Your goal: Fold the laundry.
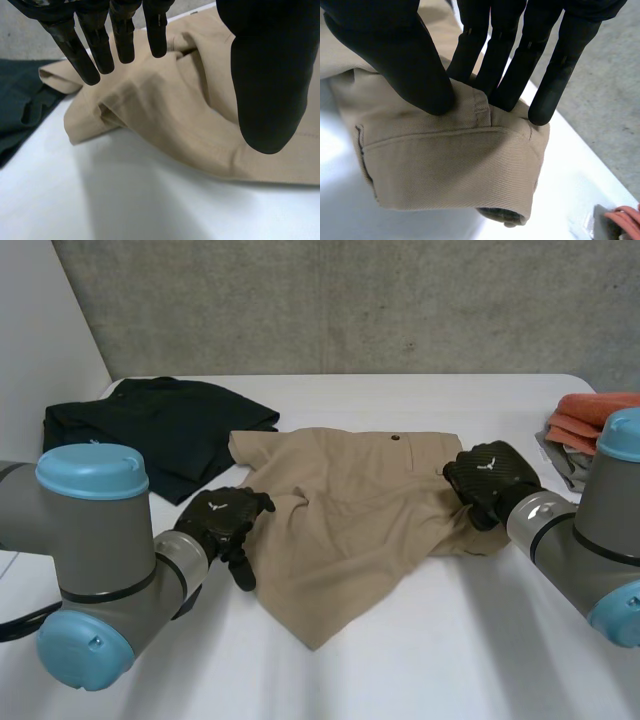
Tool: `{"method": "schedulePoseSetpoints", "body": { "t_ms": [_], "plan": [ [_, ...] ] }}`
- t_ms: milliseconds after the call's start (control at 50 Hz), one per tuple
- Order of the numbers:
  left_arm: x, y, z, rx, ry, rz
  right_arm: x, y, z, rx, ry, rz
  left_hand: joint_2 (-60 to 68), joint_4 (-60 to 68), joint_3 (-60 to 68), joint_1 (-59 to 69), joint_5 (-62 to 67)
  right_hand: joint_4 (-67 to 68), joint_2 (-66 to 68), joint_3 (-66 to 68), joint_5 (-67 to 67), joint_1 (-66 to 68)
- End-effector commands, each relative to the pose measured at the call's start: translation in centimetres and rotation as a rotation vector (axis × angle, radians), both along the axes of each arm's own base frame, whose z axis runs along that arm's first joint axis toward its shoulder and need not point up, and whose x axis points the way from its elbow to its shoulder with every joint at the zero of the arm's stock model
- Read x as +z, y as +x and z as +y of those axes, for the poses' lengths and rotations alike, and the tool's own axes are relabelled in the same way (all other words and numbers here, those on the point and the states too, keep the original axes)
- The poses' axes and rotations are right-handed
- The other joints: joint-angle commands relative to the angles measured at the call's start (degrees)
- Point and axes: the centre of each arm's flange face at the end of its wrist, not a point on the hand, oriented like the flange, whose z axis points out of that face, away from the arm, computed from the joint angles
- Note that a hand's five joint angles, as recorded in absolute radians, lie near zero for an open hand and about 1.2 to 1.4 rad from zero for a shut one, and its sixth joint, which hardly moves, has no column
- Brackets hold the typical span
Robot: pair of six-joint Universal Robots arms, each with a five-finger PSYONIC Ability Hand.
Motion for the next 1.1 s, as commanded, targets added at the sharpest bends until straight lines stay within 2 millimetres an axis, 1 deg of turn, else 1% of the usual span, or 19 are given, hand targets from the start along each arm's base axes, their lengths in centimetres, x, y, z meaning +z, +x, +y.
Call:
{"method": "schedulePoseSetpoints", "body": {
  "t_ms": [20,80,140,260,360,460,560,600,620,660,680,760,780,860,880,940,1000,1060,1100],
  "plan": [
    [0.6,0.2,0.1,0.0,-0.012,0.0,0.1,0.2,1.1,0.024,0.02,0.026,0.4,0.9,0.5,0.6,1.2,11.3,12.2,11.8,14.0,15.3],
    [0.5,0.3,0.5,-0.009,-0.002,-0.006,0.2,0.5,1.9,0.037,0.02,0.032,0.5,1.0,0.7,0.7,1.3,11.3,12.2,11.8,14.0,15.3],
    [1.3,0.1,1.1,-0.038,-0.014,-0.002,0.9,0.8,2.8,0.055,-0.001,0.032,3.6,4.1,3.7,3.8,4.4,11.3,12.2,11.8,14.0,15.3],
    [2.6,-1.7,3.2,-0.107,0.002,-0.002,3.5,1.6,4.9,0.05,-0.058,-0.005,2.7,3.2,2.9,2.9,3.5,11.3,12.2,11.8,14.0,15.3],
    [2.5,-3.4,4.1,-0.087,0.06,0.02,5.6,1.8,6.3,0.031,-0.092,-0.052,2.4,2.9,2.6,2.6,3.2,11.3,12.2,11.8,14.0,15.3],
    [1.4,-5.5,4.9,-0.044,0.107,0.037,7.7,2.1,7.6,0.048,-0.126,-0.099,2.4,2.9,2.6,2.6,3.2,11.3,12.2,11.8,14.0,15.3],
    [-1.0,-7.8,6.5,-0.04,0.141,-0.008,9.3,2.3,8.7,0.074,-0.147,-0.12,3.4,3.9,3.6,3.6,4.2,11.3,12.2,11.8,14.0,15.3],
    [-1.6,-8.3,6.8,-0.036,0.136,-0.027,9.5,2.3,8.9,0.079,-0.149,-0.119,10.6,11.1,10.7,10.8,11.4,11.3,12.2,11.8,14.0,15.3],
    [-2.1,-8.5,6.8,-0.018,0.129,-0.047,9.4,2.3,8.9,0.083,-0.145,-0.115,29.3,29.8,29.4,29.5,30.1,11.3,12.2,11.8,14.0,15.3],
    [-1.9,-8.4,6.5,0.016,0.108,-0.057,9.3,2.2,8.7,0.084,-0.144,-0.108,55.2,55.7,55.4,55.4,56.0,11.3,12.2,11.8,14.0,15.3],
    [-1.5,-8.2,6.2,0.039,0.092,-0.058,9.3,2.1,8.6,0.083,-0.143,-0.103,62.5,63.0,62.7,62.7,63.3,11.3,12.2,11.8,14.0,15.3],
    [1.7,-6.3,4.4,0.143,0.009,-0.09,8.2,1.2,7.5,0.076,-0.104,-0.052,62.6,63.1,62.8,62.8,63.4,11.3,12.2,11.8,14.0,15.3],
    [3.4,-5.5,4.1,0.137,-0.019,-0.113,7.9,0.8,7.2,0.092,-0.088,-0.029,62.6,63.1,62.8,62.8,63.4,11.3,12.2,11.8,14.0,15.3],
    [6.9,-4.1,4.0,0.037,-0.093,-0.156,6.9,0.3,6.9,0.191,-0.047,0.036,62.6,63.1,62.8,62.8,63.4,11.3,12.2,11.8,14.0,15.3],
    [7.3,-3.8,4.0,0.013,-0.107,-0.165,6.4,0.3,6.9,0.214,-0.03,0.051,62.6,63.1,62.8,62.8,63.4,11.3,12.2,11.8,14.0,15.3],
    [7.7,-3.1,3.5,-0.08,-0.137,-0.224,4.9,0.1,7.3,0.3,0.034,0.125,62.6,63.1,62.8,62.8,63.4,11.3,12.2,11.8,14.0,15.3],
    [7.1,-2.9,2.9,-0.143,-0.148,-0.281,3.1,-0.1,7.9,0.363,0.108,0.214,62.6,63.1,62.8,62.8,63.4,11.3,12.2,11.8,14.0,15.3],
    [6.3,-2.8,2.3,-0.157,-0.148,-0.327,2.1,-0.1,8.4,0.4,0.155,0.266,62.6,63.1,62.8,62.8,63.4,11.3,12.2,11.8,14.0,15.3],
    [5.2,-2.8,1.6,-0.151,-0.133,-0.363,1.5,0.0,8.6,0.403,0.178,0.283,62.6,63.1,62.8,62.8,63.4,-13.0,-12.1,-12.5,-10.3,-9.0]
  ]
}}
